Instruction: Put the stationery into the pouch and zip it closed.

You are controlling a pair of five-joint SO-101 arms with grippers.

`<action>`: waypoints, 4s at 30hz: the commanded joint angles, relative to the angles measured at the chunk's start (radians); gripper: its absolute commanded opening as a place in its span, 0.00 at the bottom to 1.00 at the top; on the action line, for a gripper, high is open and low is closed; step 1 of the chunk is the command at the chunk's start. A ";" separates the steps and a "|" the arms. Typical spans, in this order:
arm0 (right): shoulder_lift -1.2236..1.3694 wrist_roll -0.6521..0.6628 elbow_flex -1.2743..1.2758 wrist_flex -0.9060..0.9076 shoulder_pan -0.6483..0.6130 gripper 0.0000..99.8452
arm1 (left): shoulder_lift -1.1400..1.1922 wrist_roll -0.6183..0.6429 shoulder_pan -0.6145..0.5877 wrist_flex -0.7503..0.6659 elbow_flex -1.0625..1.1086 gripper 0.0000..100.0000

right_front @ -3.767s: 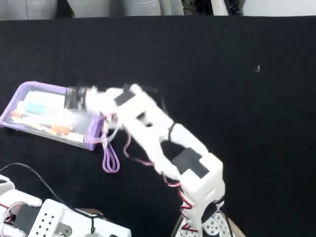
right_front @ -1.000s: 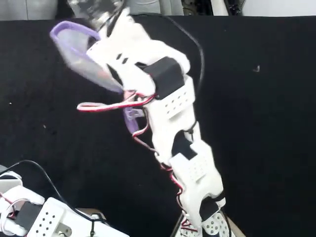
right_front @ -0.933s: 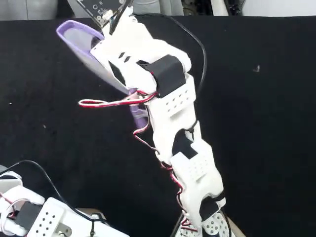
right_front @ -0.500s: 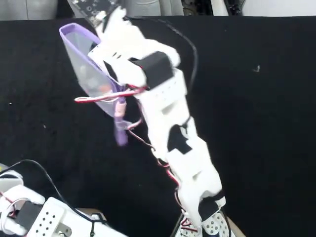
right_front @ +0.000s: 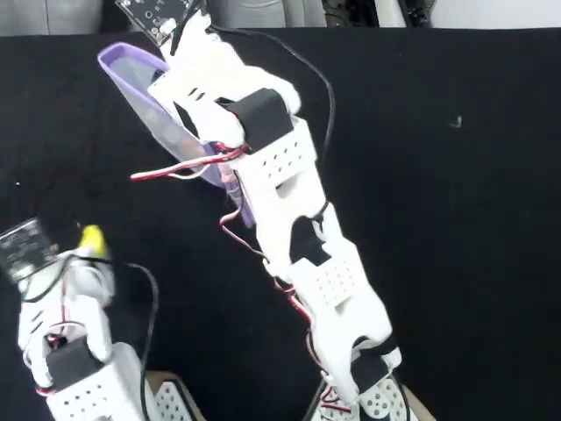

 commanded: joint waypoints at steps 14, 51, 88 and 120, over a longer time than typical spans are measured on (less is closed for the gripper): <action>-0.025 -0.120 -0.088 -0.153 0.041 0.01 | -0.009 -0.003 0.811 0.098 -0.091 0.22; -0.147 -0.239 -0.088 -0.095 0.060 0.01 | -0.005 0.210 0.880 -0.552 0.225 0.22; -0.302 -0.241 -0.087 0.044 -0.008 0.01 | -0.006 0.207 1.061 -0.488 0.225 0.14; -0.294 -0.232 -0.087 0.029 0.028 0.01 | -0.005 0.124 1.069 -0.582 0.226 0.14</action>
